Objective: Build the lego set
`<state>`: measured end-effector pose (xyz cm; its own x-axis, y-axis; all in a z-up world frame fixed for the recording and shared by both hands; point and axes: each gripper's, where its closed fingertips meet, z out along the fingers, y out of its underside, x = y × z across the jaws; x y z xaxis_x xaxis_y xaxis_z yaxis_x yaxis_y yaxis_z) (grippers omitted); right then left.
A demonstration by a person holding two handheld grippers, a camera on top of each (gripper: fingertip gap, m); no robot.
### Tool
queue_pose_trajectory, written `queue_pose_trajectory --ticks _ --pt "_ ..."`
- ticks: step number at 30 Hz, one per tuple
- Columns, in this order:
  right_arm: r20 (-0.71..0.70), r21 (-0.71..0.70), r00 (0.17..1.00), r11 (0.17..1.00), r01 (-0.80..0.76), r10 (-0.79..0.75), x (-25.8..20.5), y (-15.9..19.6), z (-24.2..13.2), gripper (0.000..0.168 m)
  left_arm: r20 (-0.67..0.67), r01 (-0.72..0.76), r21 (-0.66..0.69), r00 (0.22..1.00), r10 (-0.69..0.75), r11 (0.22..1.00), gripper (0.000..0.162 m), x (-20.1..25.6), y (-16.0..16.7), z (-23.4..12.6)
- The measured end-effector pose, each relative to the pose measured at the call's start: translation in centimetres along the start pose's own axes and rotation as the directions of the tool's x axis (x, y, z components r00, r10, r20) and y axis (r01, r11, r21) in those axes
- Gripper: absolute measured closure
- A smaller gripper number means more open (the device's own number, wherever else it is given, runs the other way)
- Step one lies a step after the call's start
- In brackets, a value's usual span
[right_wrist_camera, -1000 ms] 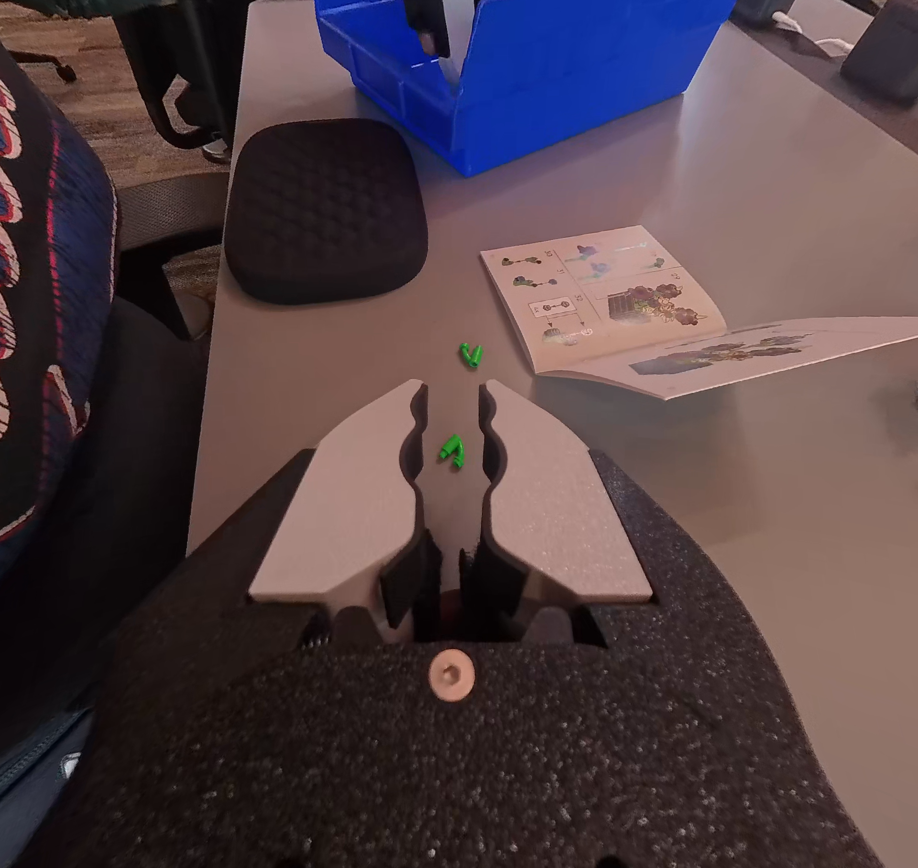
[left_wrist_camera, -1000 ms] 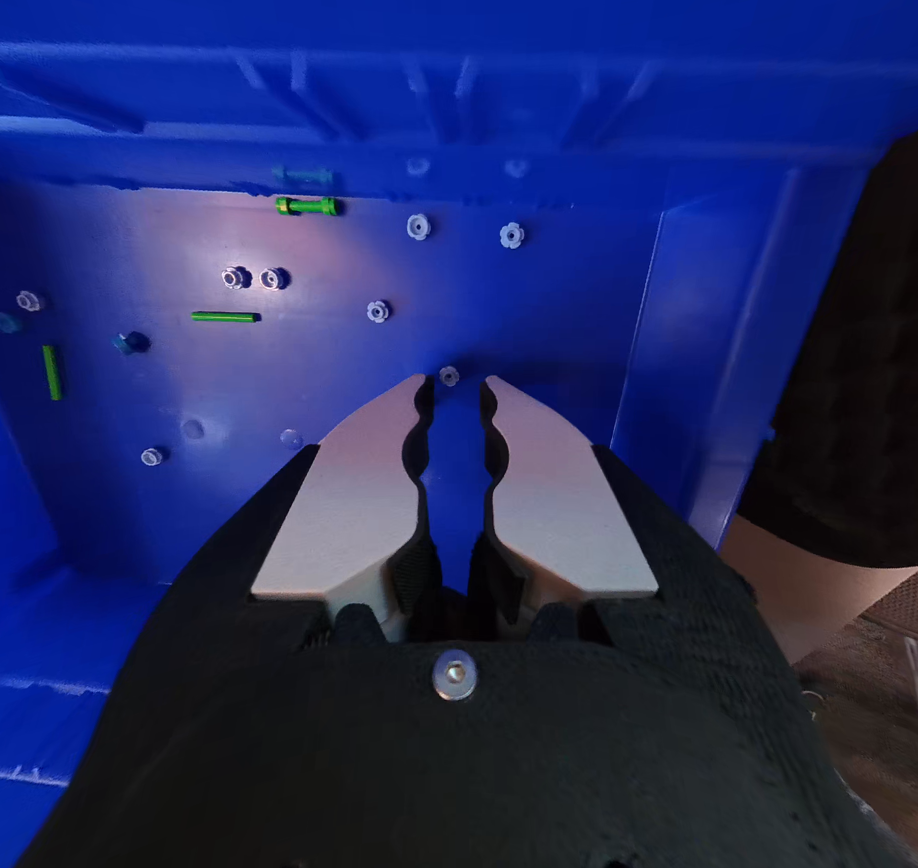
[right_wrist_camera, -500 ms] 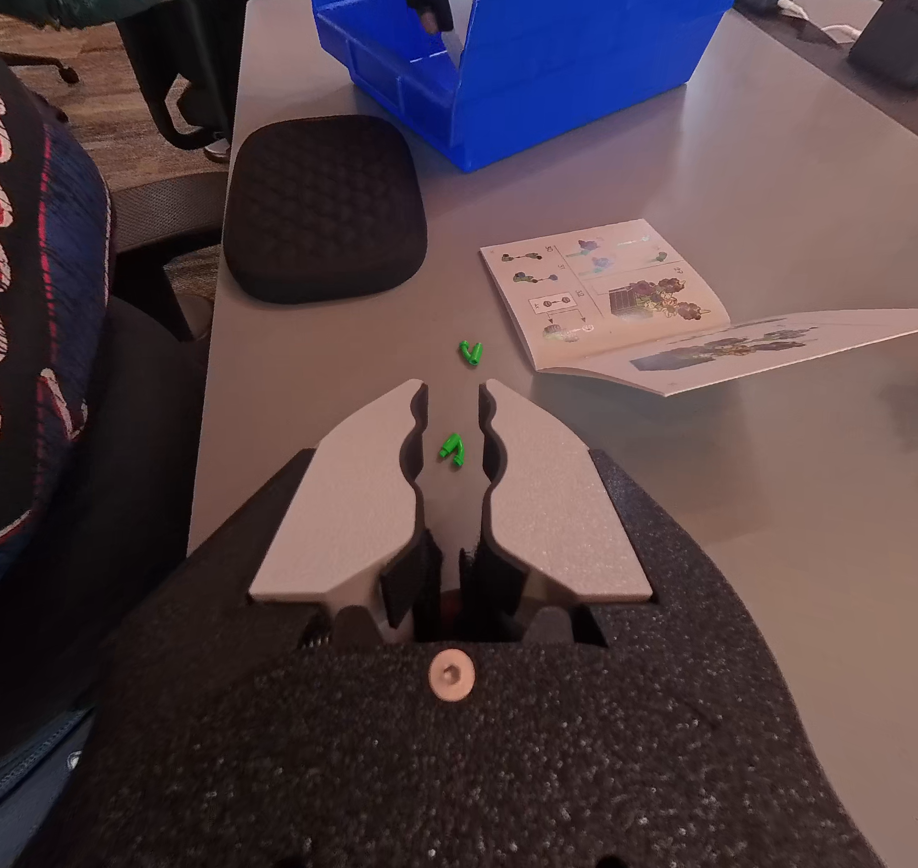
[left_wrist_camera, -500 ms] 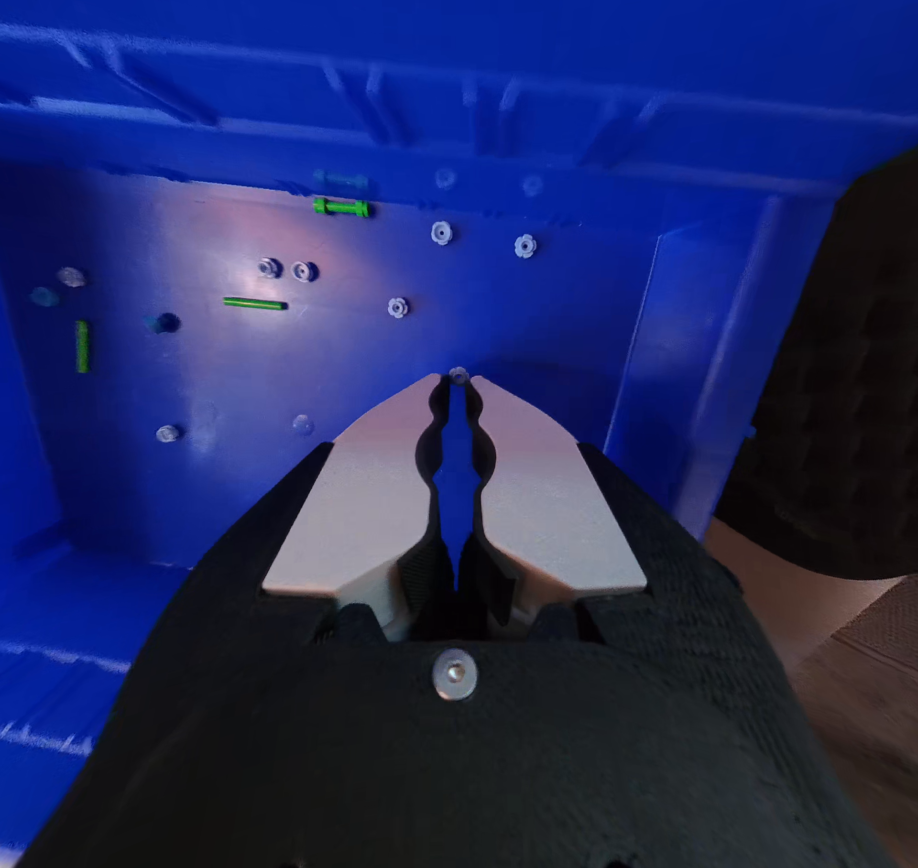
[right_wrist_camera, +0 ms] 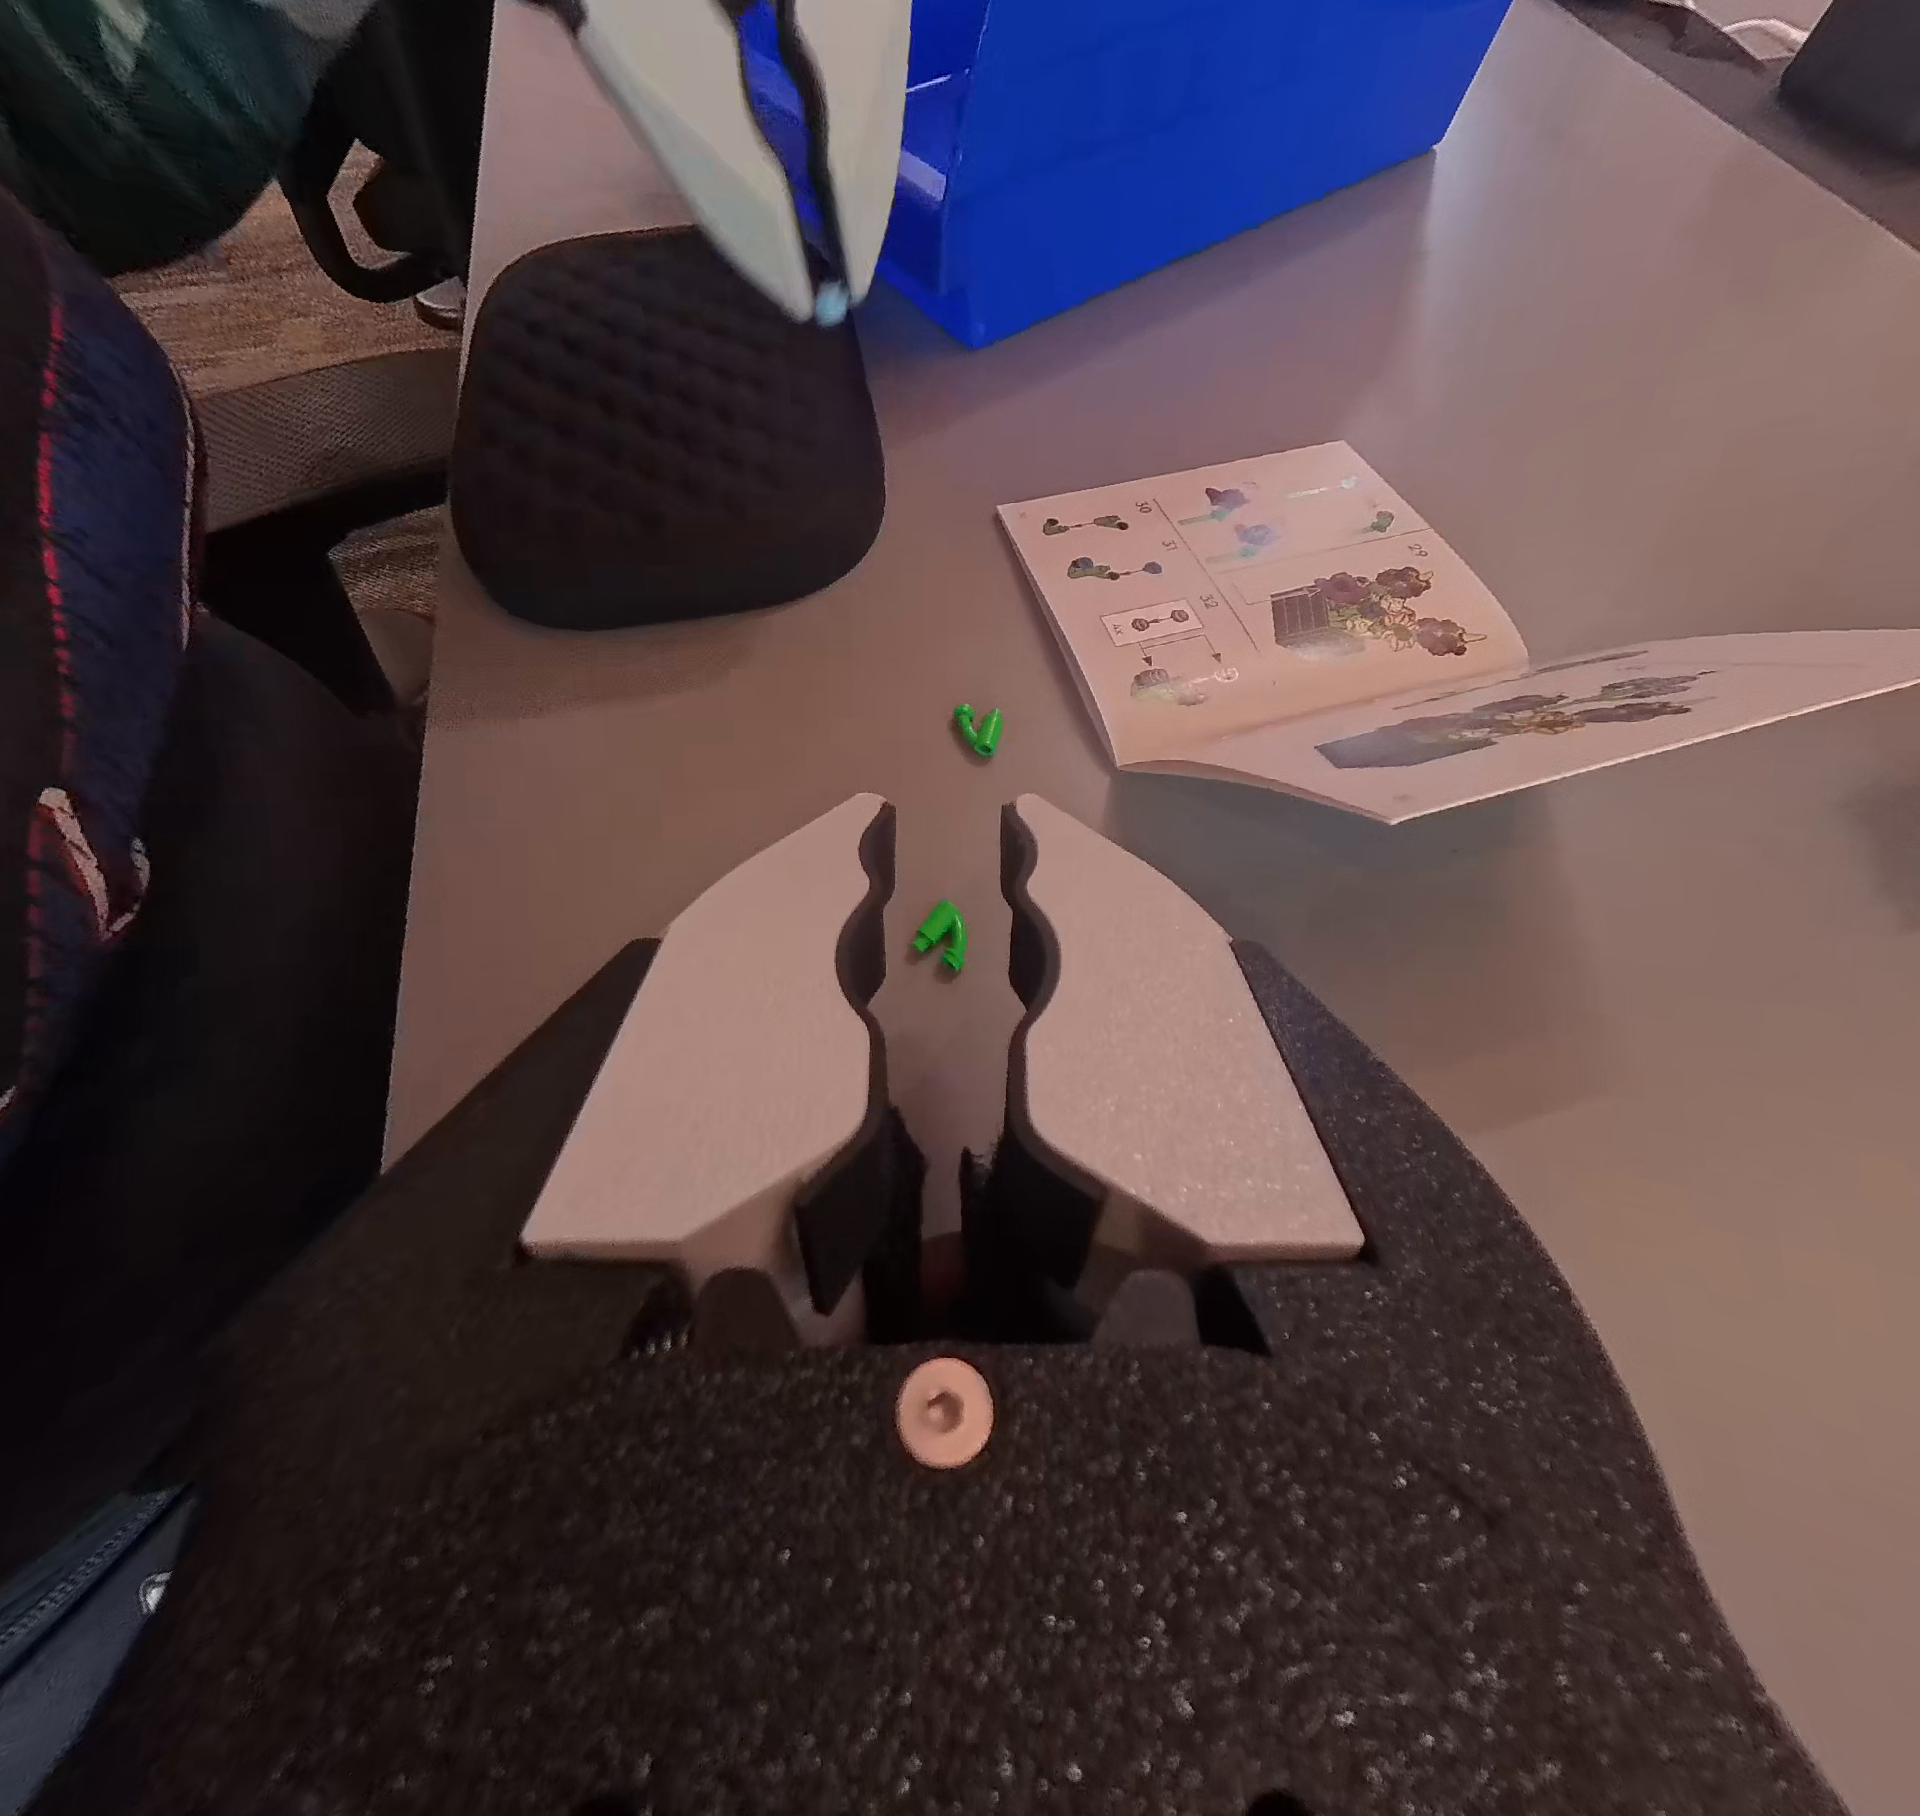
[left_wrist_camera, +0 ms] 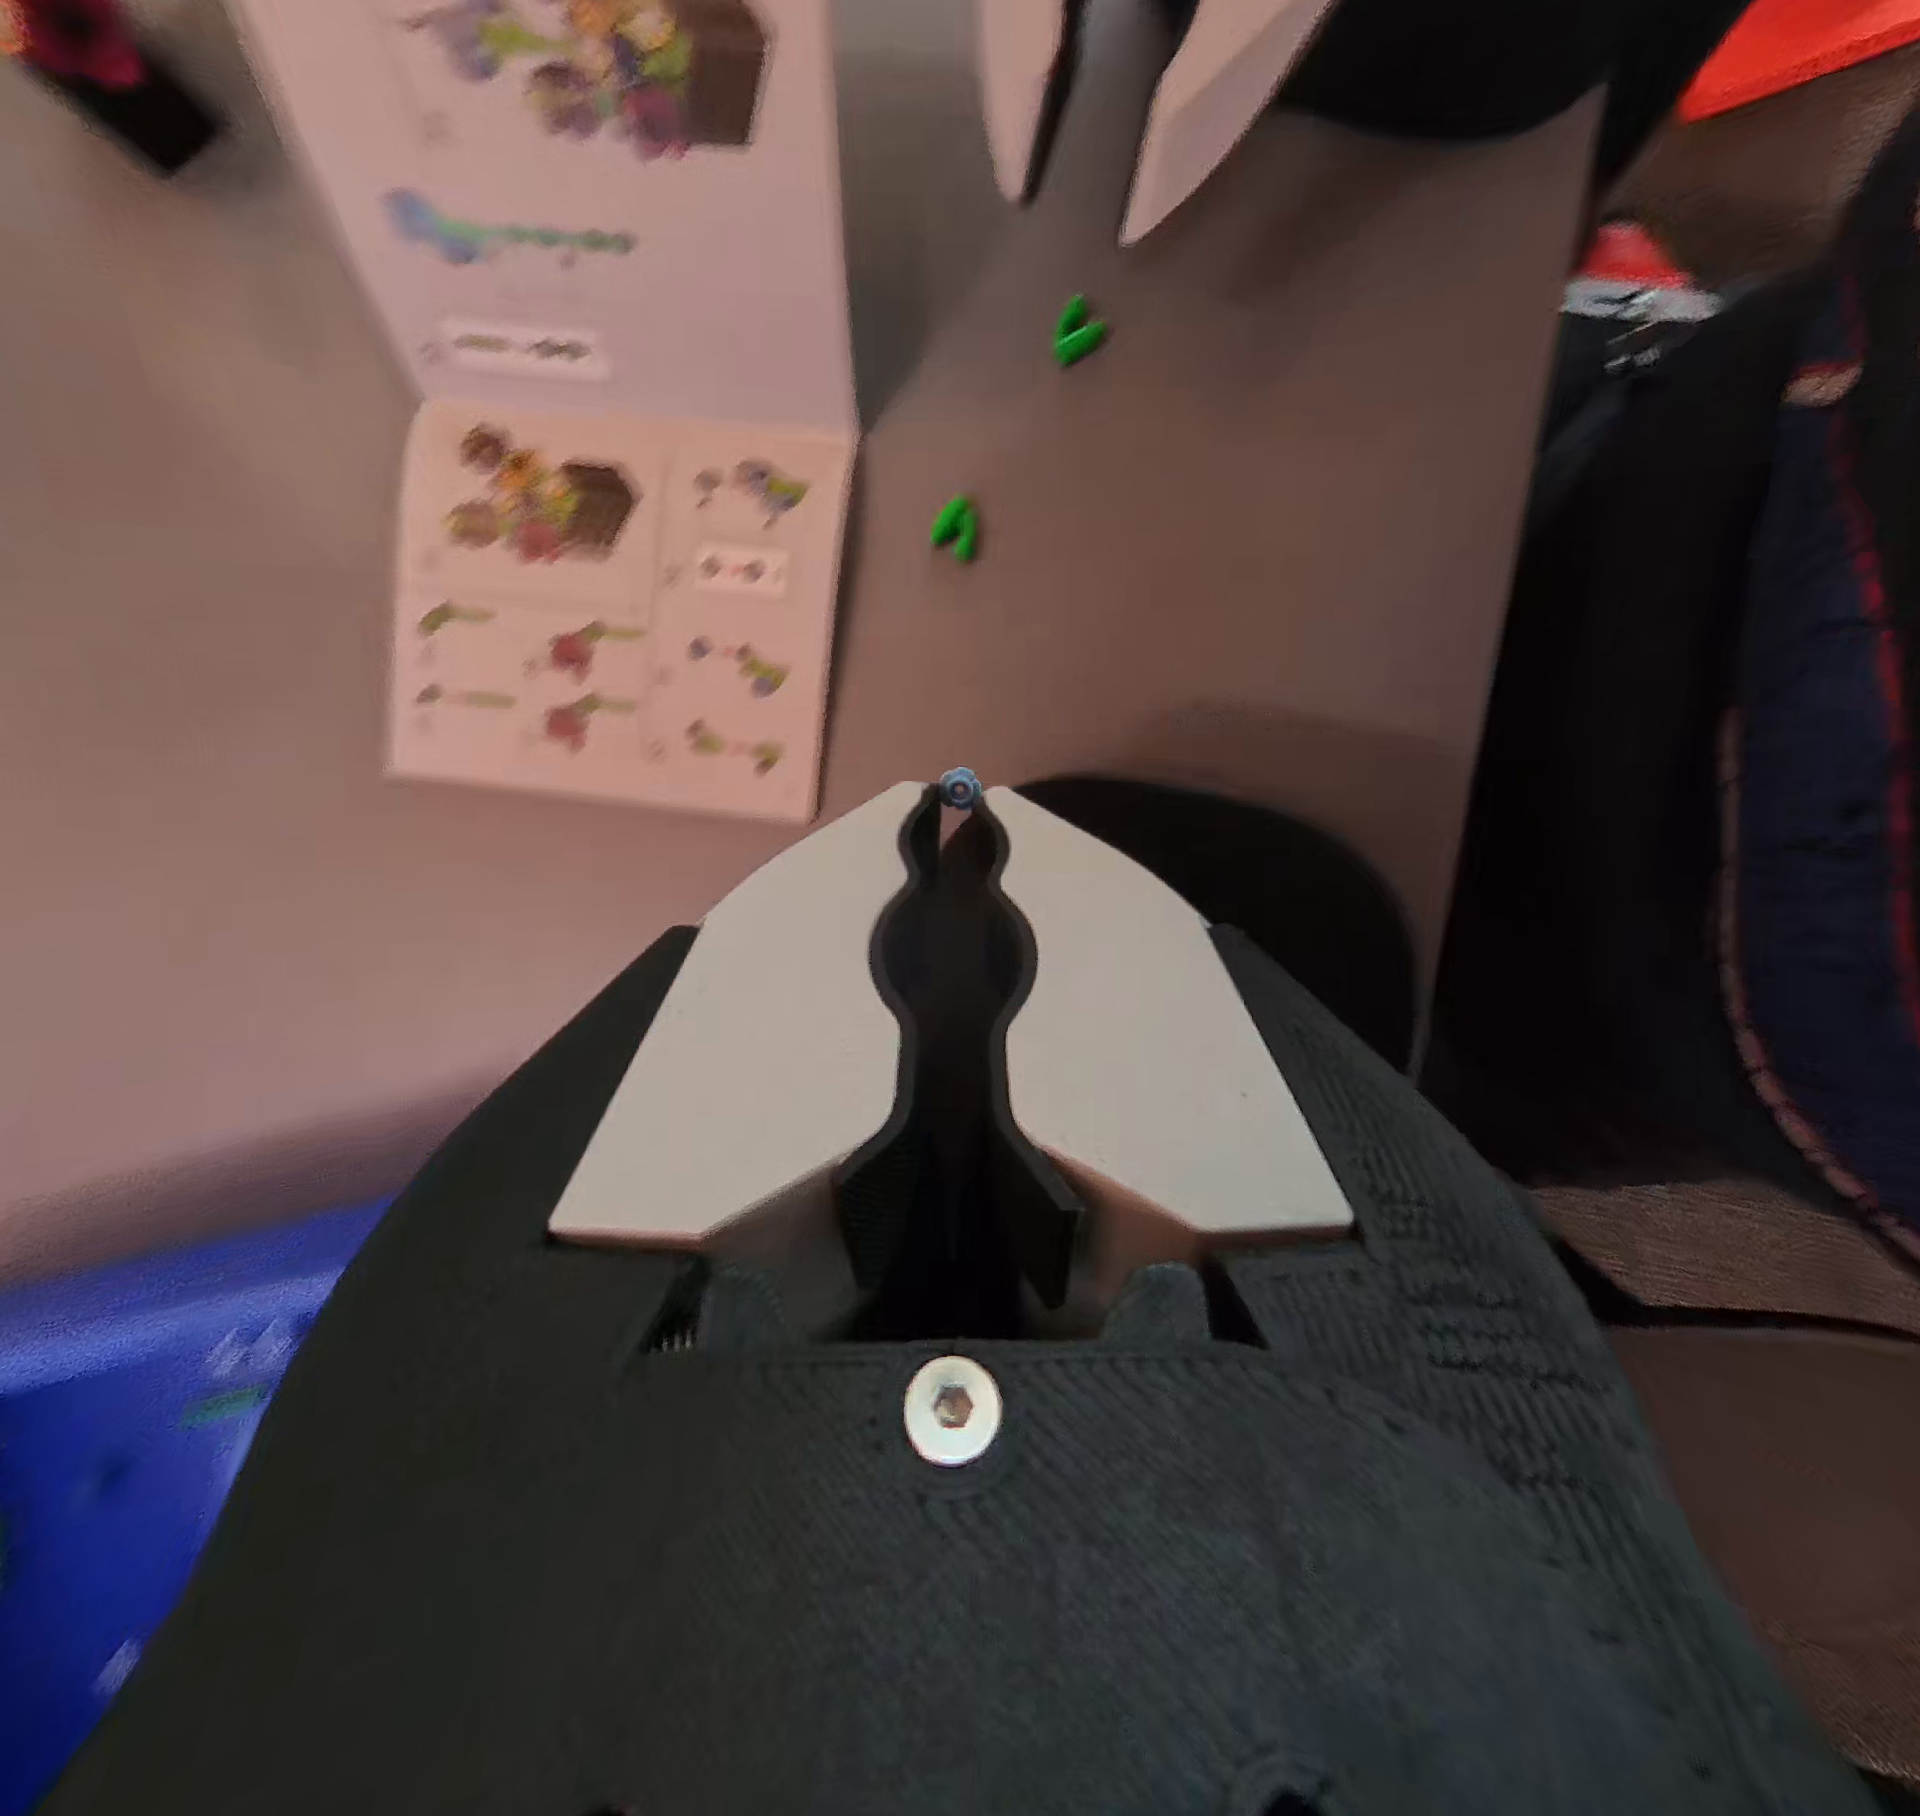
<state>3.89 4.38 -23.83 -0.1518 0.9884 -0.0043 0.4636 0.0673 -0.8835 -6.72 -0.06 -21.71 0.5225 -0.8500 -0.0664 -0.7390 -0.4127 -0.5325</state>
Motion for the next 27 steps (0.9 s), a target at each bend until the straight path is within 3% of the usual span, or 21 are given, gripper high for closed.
queue_pose_trajectory --ticks 5,10,27 --pt "0.001 0.014 1.0 1.0 -0.001 0.001 0.0 -0.1 -0.1 0.149 -0.116 0.031 -0.024 0.993 -0.034 0.999 0.155 1.8 -0.9 4.7" --pt "0.006 0.024 1.0 1.0 -0.003 0.003 0.0 -0.2 -0.2 0.149 -0.091 0.015 -0.152 0.995 -0.03 0.988 0.155 1.6 -0.2 7.9" --pt "0.019 0.026 0.999 0.999 -0.028 0.027 0.1 -0.1 -0.1 0.149 -0.078 0.053 -0.164 0.995 -0.066 0.985 0.141 1.7 0.8 6.9"
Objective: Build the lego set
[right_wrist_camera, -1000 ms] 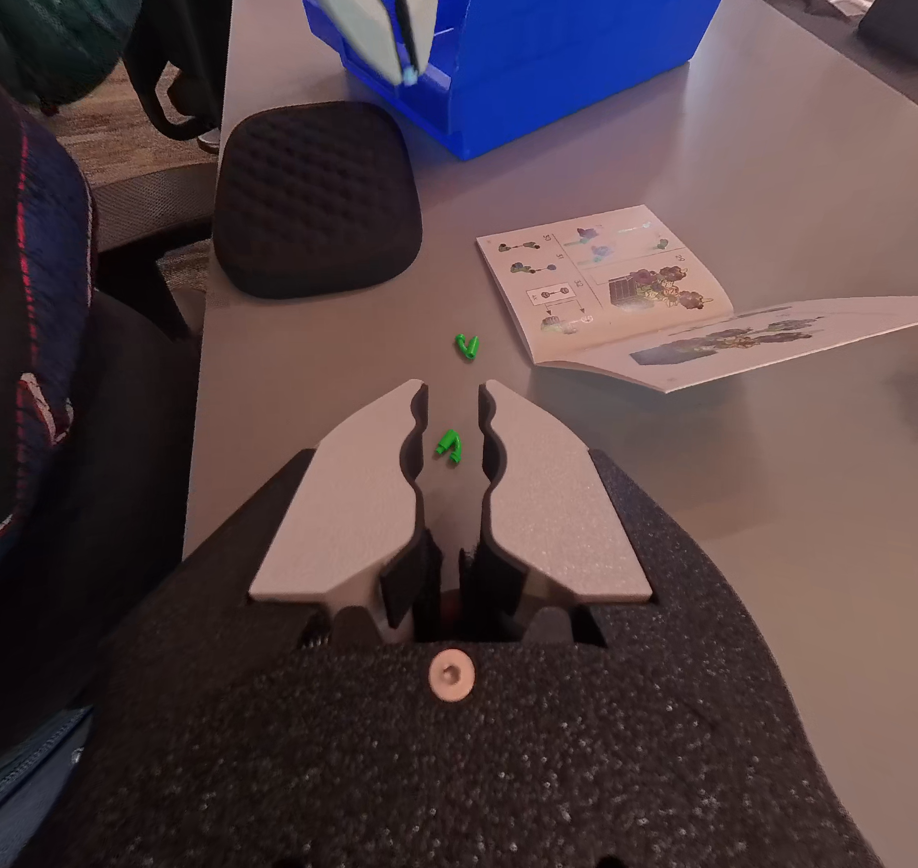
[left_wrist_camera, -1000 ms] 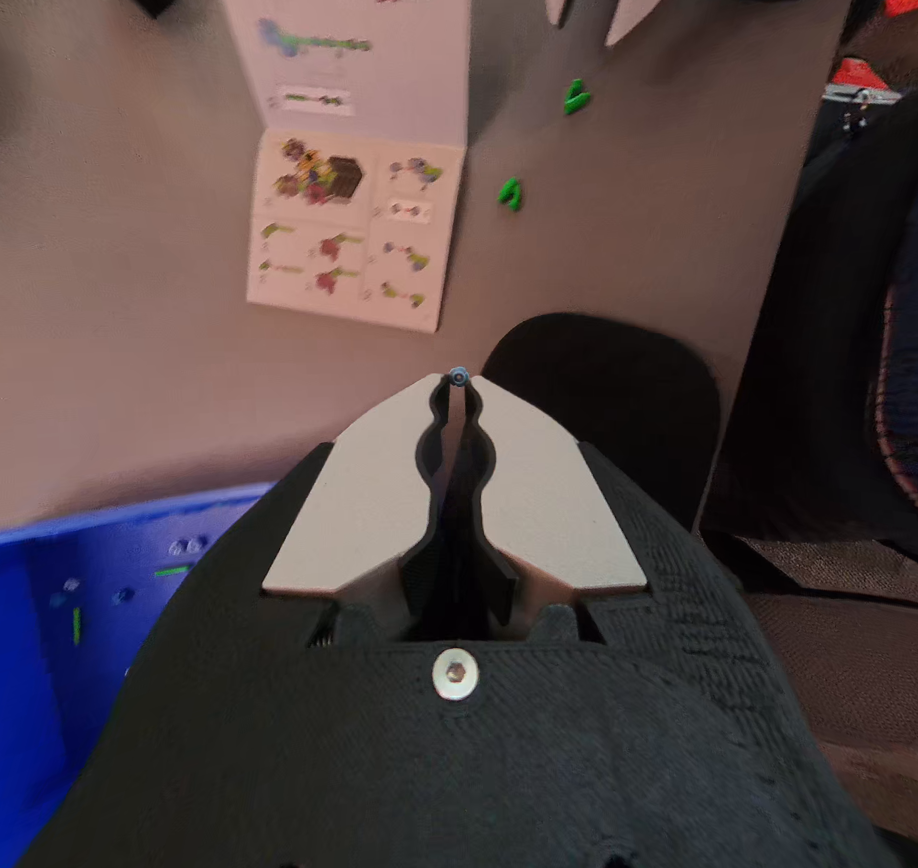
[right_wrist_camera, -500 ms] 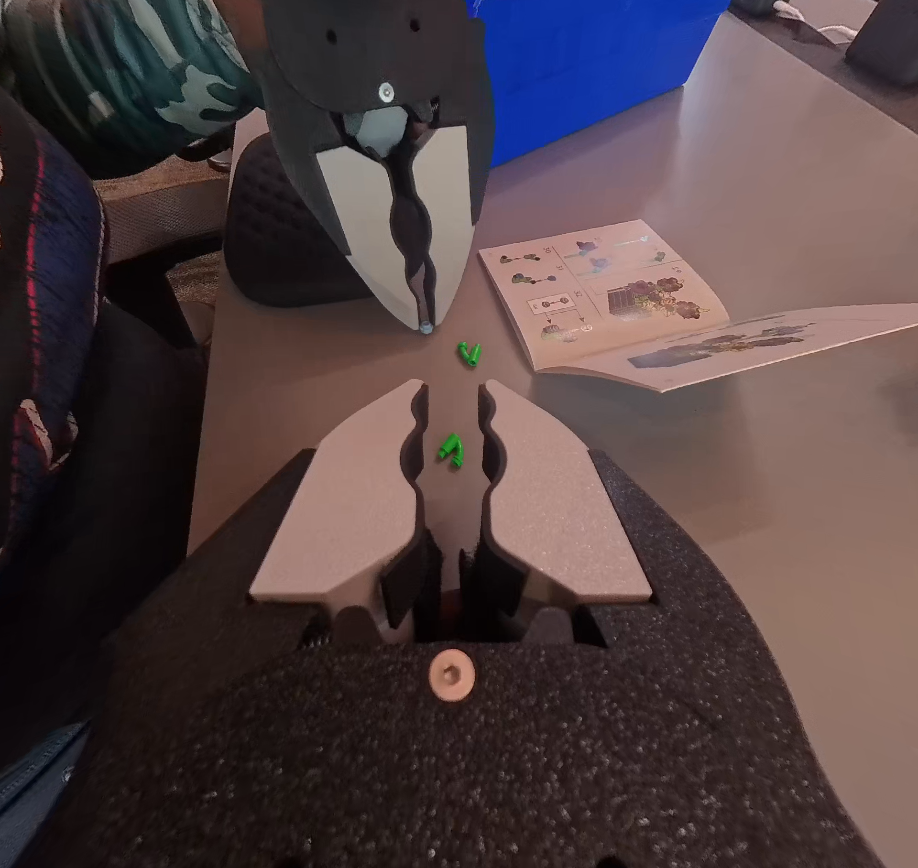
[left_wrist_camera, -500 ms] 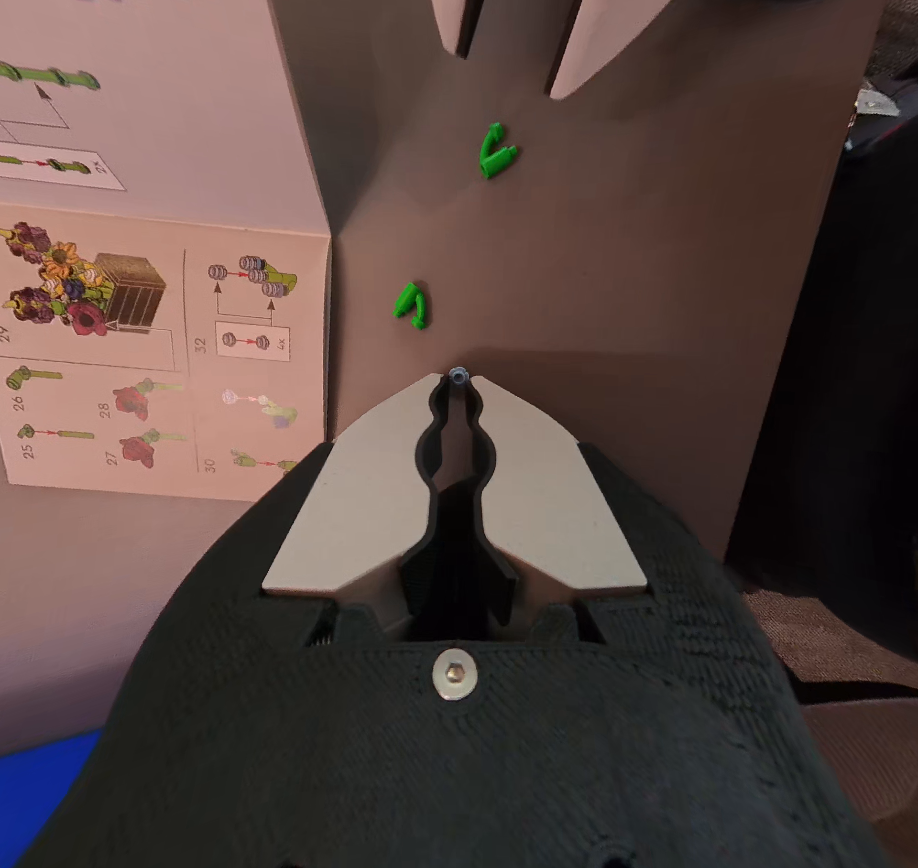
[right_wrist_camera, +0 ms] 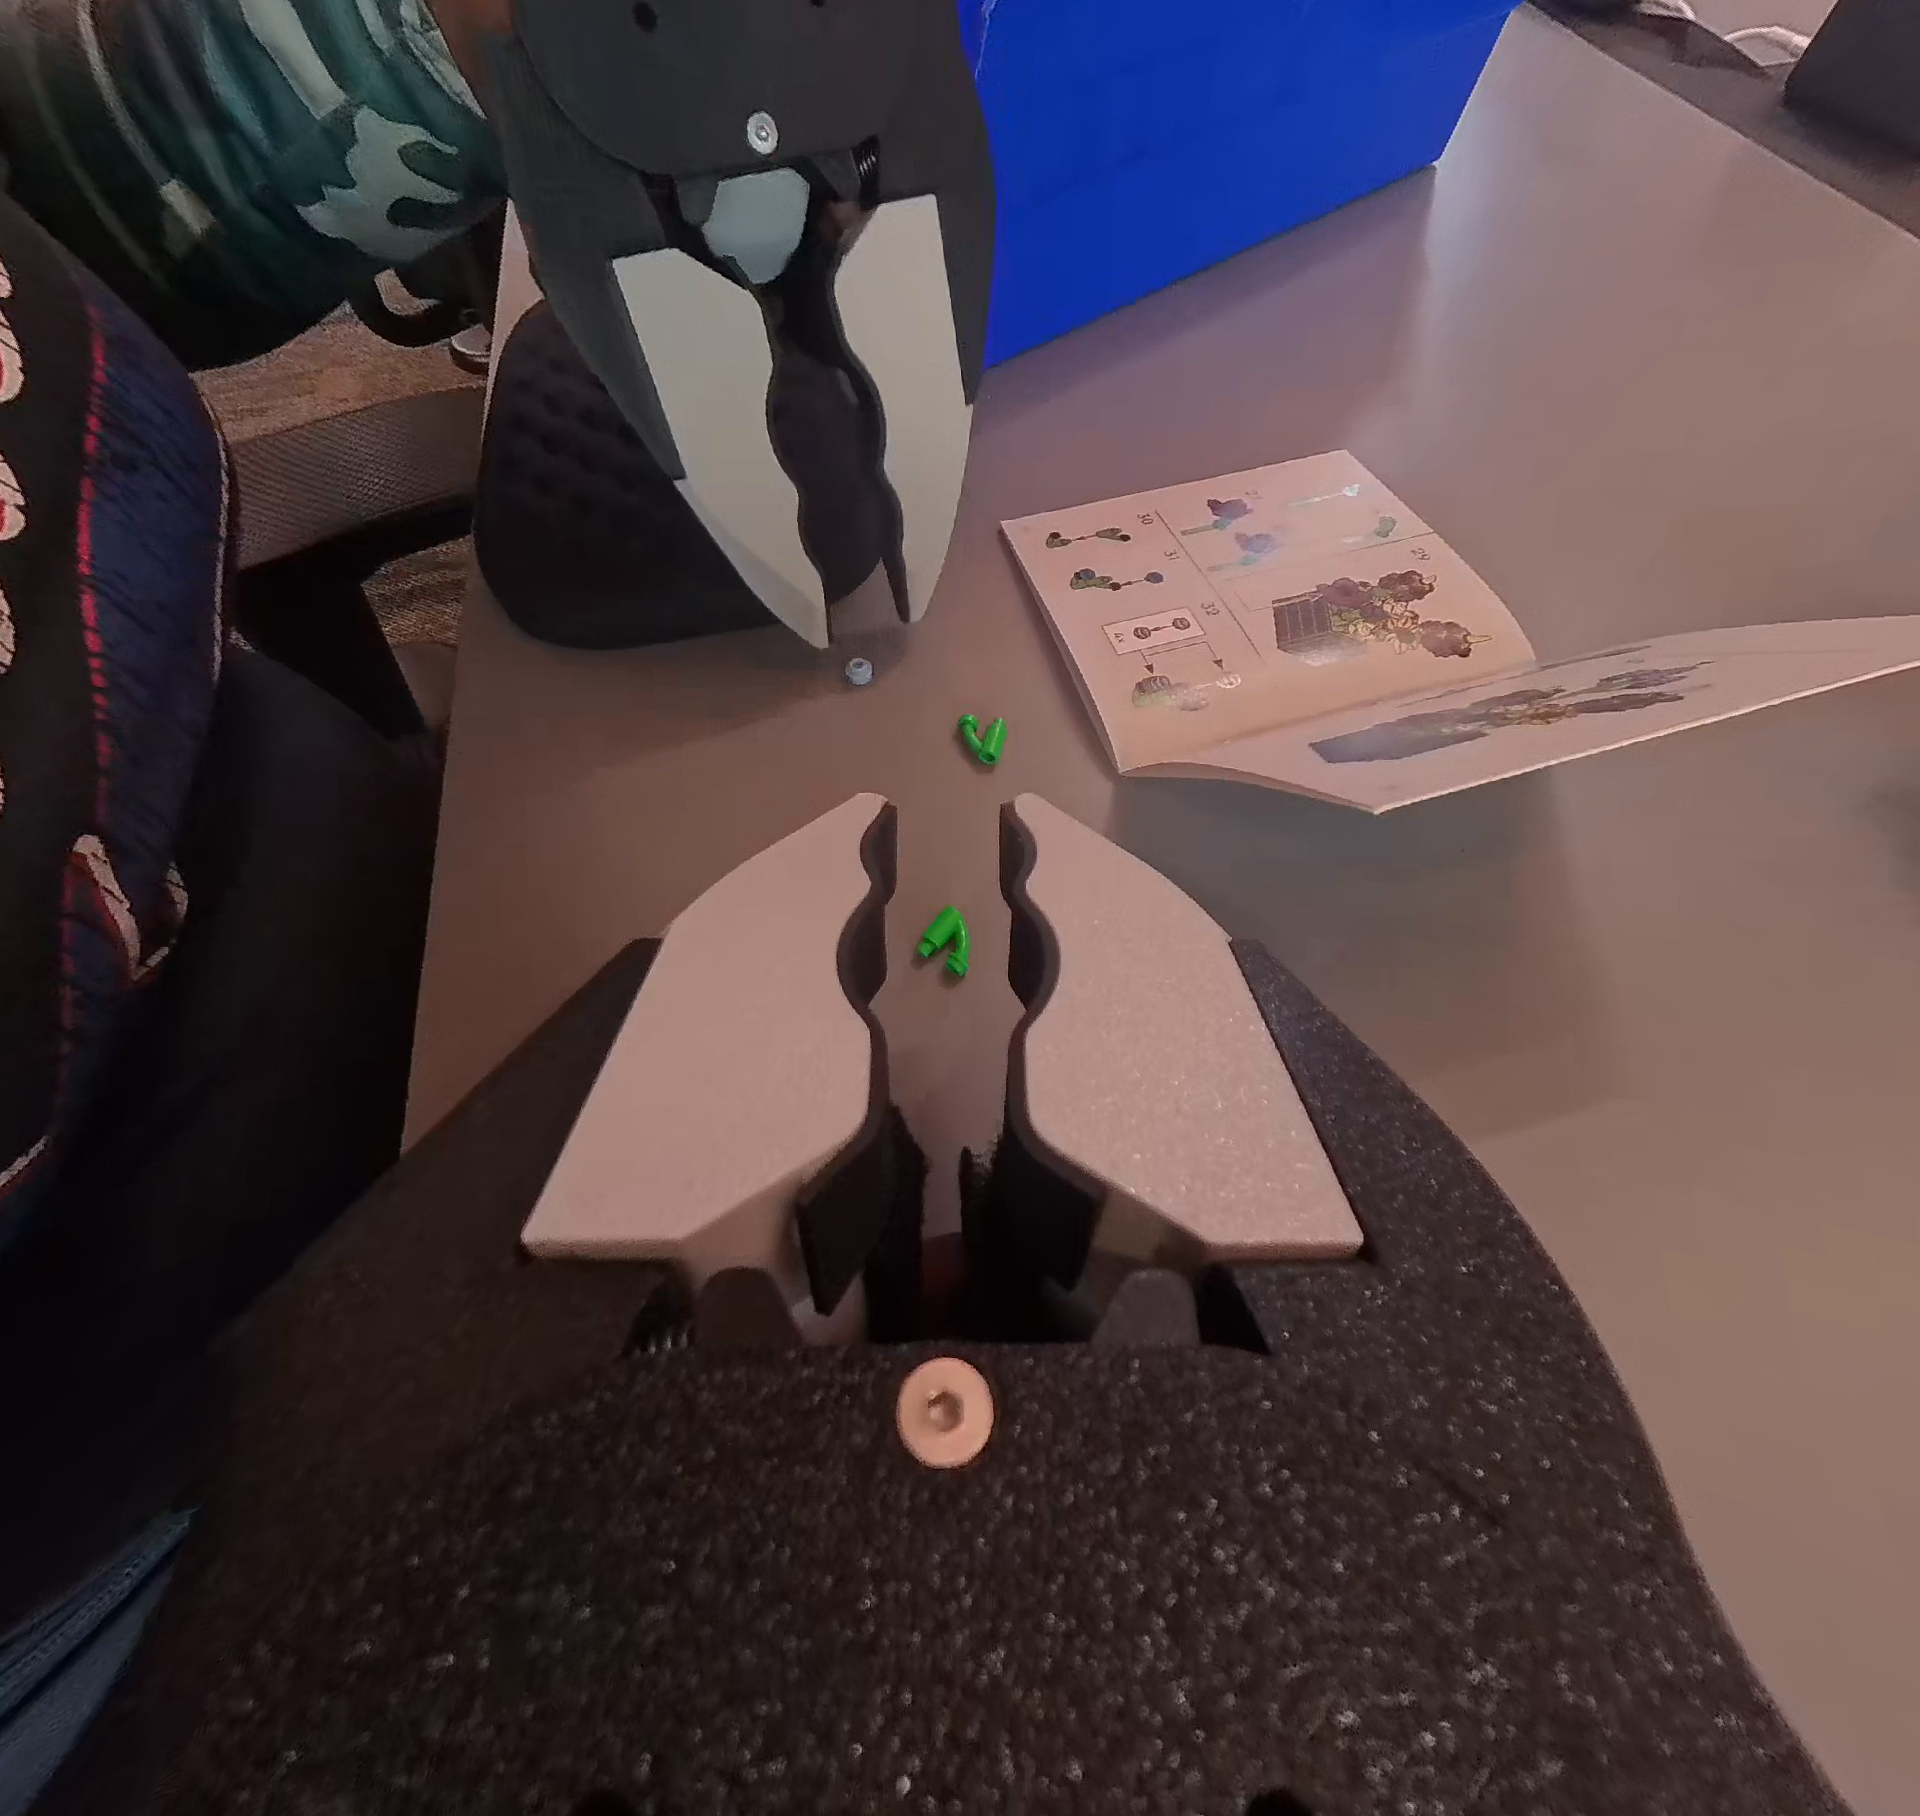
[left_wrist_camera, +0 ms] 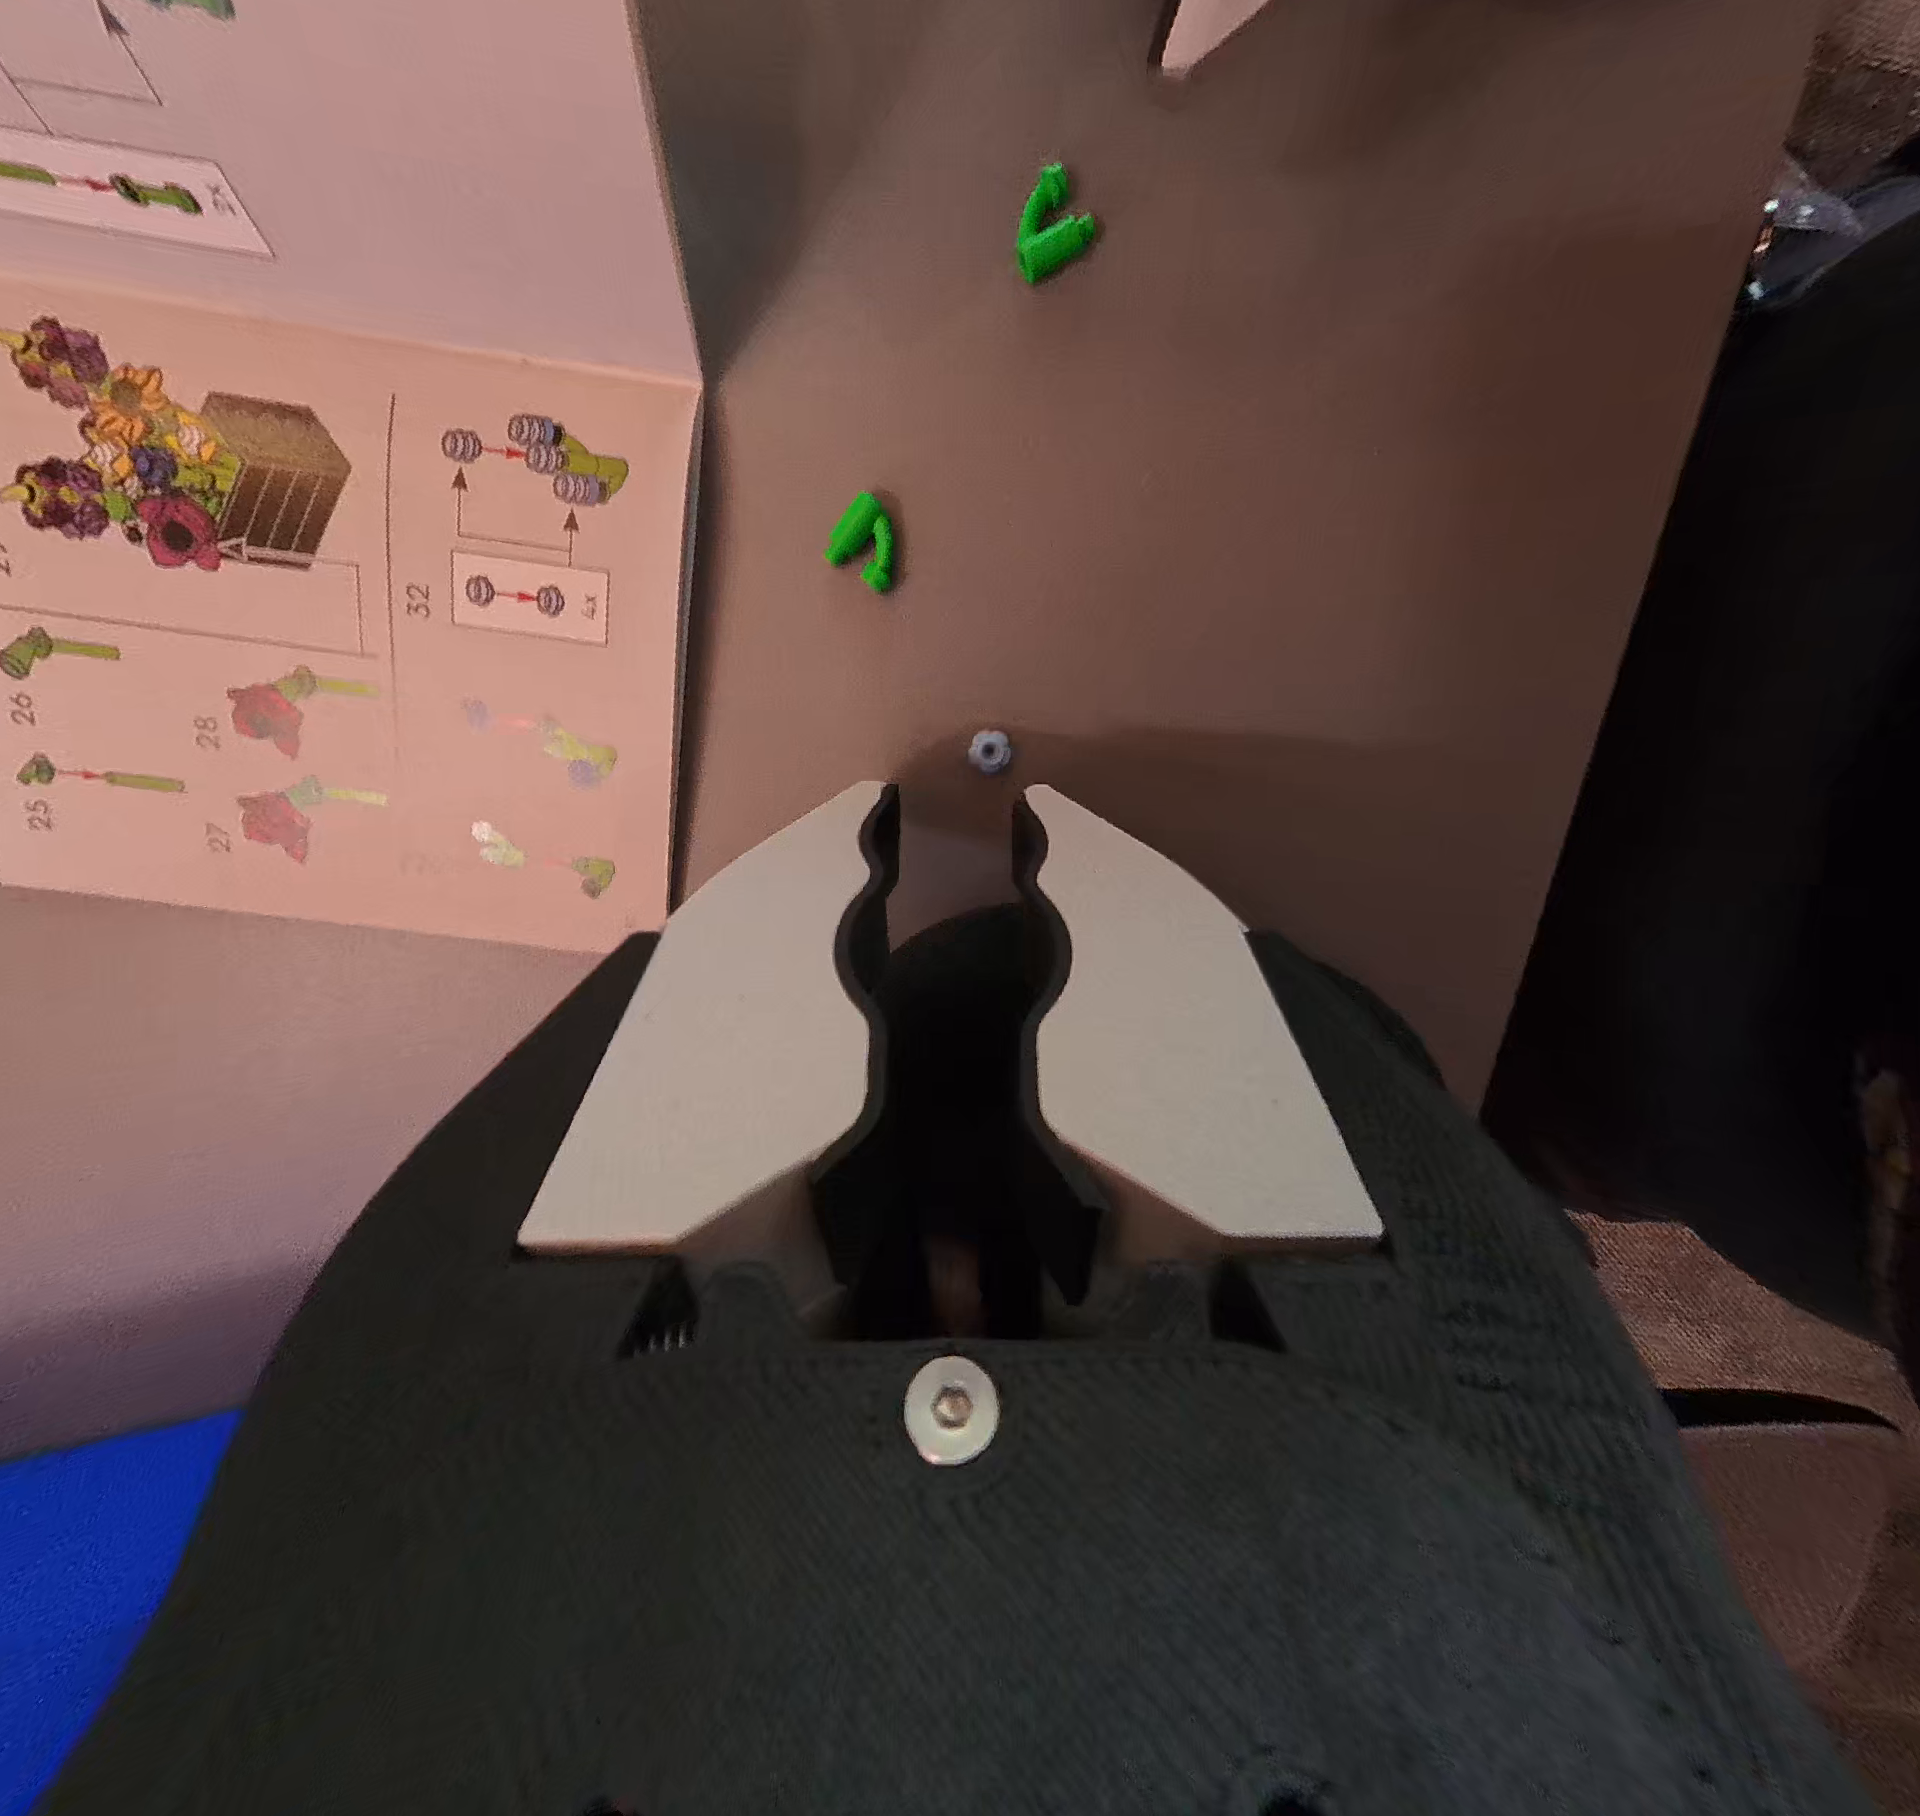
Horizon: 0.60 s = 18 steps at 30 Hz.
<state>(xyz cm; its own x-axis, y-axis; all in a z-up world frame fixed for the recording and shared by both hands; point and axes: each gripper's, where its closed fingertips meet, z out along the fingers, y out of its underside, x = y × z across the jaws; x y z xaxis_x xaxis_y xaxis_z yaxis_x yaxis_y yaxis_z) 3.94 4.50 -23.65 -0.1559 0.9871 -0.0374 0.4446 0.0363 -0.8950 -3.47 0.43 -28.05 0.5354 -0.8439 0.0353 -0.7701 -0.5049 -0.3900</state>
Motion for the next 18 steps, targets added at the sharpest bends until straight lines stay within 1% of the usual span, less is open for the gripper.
queue_pose_trajectory --ticks 3,4,6,7,10,12,14,16,18 --pt "-0.004 0.004 1.0 1.0 0.001 -0.001 0.0 0.0 0.0 0.149 -0.009 0.008 0.051 1.0 -0.007 0.999 0.14 0.4 -0.1 -1.0" --pt "-0.007 0.009 1.0 1.0 0.003 -0.003 0.0 -0.1 -0.1 0.149 -0.014 0.004 0.073 1.0 -0.003 0.997 0.14 0.6 0.0 -1.9" --pt "-0.01 0.018 1.0 1.0 0.003 -0.003 0.1 -0.2 -0.2 0.15 -0.004 -0.029 0.108 1.0 0.03 0.994 0.138 0.7 1.1 -4.8" --pt "-0.01 0.021 1.0 1.0 0.0 0.0 0.1 -0.2 -0.2 0.15 0.032 -0.028 0.135 0.999 0.024 0.99 0.138 0.1 1.8 -6.7" --pt "0.005 0.017 1.0 1.0 -0.014 0.014 0.1 -0.2 -0.1 0.15 0.206 0.052 0.221 0.974 -0.099 0.974 0.14 -3.7 4.3 -12.9" --pt "0.014 0.01 0.999 1.0 -0.029 0.029 0.1 -0.1 -0.1 0.149 0.296 0.089 0.229 0.942 -0.156 0.969 0.14 -6.7 6.5 -15.3" --pt "0.02 0.006 0.999 0.999 -0.04 0.039 0.1 -0.1 0.0 0.15 0.314 0.133 0.183 0.931 -0.186 0.974 0.141 -9.6 8.7 -15.5" --pt "0.019 0.008 0.999 0.999 -0.041 0.041 0.1 -0.1 -0.1 0.15 0.266 0.18 0.13 0.941 -0.209 0.975 0.144 -11.7 10.4 -14.0" --pt "0.01 0.016 0.999 0.999 -0.033 0.032 0.2 -0.2 -0.1 0.15 0.238 0.199 0.037 0.95 -0.202 0.979 0.147 -13.7 12.2 -12.0"
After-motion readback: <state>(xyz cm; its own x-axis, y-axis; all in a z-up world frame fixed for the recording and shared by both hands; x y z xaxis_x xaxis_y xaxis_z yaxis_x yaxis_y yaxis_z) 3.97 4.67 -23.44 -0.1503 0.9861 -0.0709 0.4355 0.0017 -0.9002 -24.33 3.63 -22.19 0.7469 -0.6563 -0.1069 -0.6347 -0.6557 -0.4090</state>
